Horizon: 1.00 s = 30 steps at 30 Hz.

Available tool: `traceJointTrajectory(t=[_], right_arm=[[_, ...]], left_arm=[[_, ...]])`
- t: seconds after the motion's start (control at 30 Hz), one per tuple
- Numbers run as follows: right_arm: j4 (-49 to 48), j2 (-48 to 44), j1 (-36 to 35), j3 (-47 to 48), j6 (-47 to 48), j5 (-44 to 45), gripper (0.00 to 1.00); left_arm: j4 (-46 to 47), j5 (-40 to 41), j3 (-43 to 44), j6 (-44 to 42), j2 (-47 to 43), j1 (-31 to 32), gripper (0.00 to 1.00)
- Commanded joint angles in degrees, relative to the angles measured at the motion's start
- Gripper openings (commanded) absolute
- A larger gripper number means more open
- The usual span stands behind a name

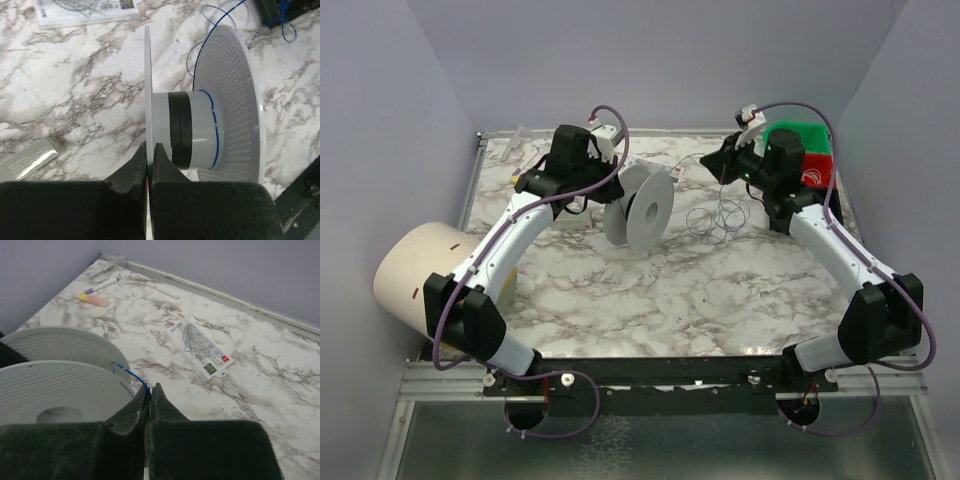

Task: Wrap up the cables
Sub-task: Wrap the cable around the cable reel.

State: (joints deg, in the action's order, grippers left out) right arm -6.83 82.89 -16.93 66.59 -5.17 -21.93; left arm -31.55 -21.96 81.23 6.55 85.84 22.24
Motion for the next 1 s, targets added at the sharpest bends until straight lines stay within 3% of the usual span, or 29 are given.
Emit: traceJointTrajectory(t=[0.0,0.2,0.5,0.8,0.97], right_arm=[[10.3,-0.8,0.0,3.5,0.2,-10.2,0.01],[15.5,-0.2,-0.8,1.9,-0.8,-21.6,0.01],[8.1,-0.5,-3.5,2.3,-10.6,-34.2,0.01],[2.6,2.0,-10.9,1.7,-12.8,-35.8,0.01],[5.8,5.1,-14.4,5.1,-11.1,-36.0,0.01]], left_arm=[[1.1,10.0,3.3,-1.8,-2.6,0.6,0.00],[1.4,11.5,4.4,-2.2,-2.2,1.5,0.00],[1.5,19.4,4.5,-2.6,-0.2,3.8,0.00],[2.4,21.5,4.3,-0.8,1.4,3.9,0.00],[2.5,26.2,3.9,0.1,2.1,3.8,0.00]])
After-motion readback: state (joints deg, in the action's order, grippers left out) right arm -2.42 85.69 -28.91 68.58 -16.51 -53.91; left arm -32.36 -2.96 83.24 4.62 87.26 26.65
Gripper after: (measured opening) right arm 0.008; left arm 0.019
